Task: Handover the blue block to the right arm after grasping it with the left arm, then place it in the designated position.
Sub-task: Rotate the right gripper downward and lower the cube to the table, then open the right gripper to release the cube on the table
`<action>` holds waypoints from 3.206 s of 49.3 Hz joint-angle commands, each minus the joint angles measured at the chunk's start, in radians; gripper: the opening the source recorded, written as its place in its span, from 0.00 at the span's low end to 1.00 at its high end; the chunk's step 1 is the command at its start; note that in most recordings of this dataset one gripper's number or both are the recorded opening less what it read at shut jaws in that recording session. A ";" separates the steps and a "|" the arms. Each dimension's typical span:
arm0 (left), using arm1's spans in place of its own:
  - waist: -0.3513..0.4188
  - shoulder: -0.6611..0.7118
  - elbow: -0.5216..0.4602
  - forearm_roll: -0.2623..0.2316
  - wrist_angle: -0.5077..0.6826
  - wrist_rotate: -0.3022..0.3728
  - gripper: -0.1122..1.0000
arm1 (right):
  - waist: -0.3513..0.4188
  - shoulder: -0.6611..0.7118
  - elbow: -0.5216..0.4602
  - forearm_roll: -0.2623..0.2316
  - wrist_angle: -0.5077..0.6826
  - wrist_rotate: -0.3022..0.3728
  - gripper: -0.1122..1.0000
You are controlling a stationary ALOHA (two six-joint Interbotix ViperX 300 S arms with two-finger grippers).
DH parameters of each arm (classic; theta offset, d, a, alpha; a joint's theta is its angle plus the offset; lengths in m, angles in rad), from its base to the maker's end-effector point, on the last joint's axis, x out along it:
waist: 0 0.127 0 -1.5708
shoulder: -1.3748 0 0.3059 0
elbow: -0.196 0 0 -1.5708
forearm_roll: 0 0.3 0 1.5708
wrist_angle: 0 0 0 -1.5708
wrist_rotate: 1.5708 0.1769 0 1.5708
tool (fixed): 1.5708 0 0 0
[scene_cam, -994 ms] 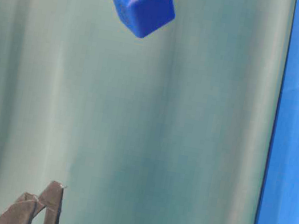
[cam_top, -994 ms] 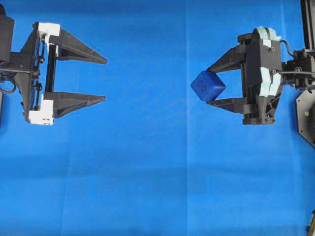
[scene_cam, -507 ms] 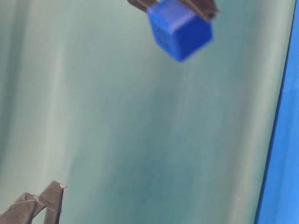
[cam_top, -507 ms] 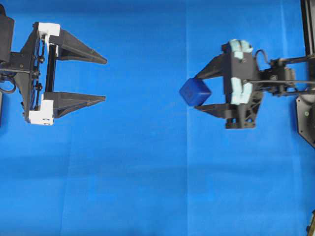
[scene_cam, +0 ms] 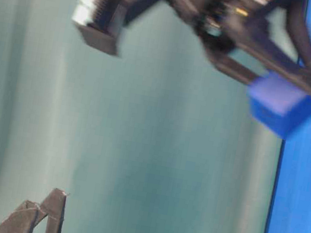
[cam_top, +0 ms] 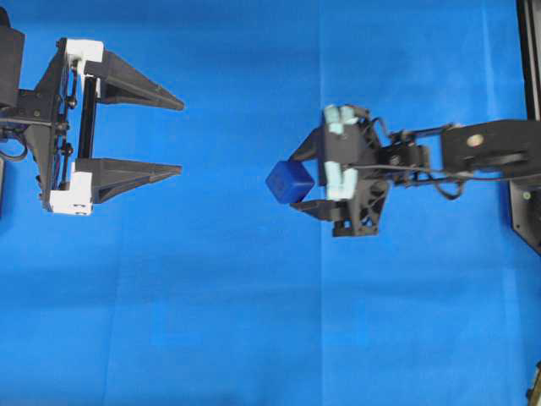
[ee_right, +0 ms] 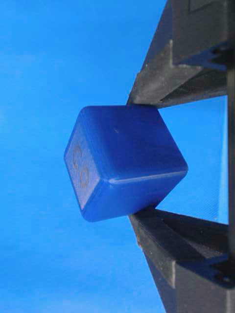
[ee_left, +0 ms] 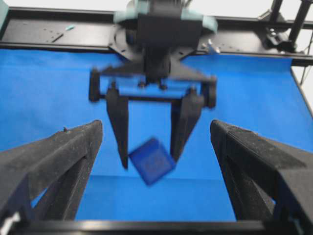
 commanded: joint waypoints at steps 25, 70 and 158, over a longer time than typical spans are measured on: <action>0.000 0.008 -0.020 0.000 -0.009 0.000 0.94 | 0.020 0.178 -0.083 0.037 -0.120 0.000 0.59; 0.003 0.009 -0.020 0.000 -0.012 0.000 0.94 | 0.032 0.298 -0.152 0.037 -0.129 0.002 0.59; 0.002 0.002 -0.015 0.000 -0.012 0.000 0.94 | 0.034 -0.368 -0.094 0.011 0.227 -0.012 0.86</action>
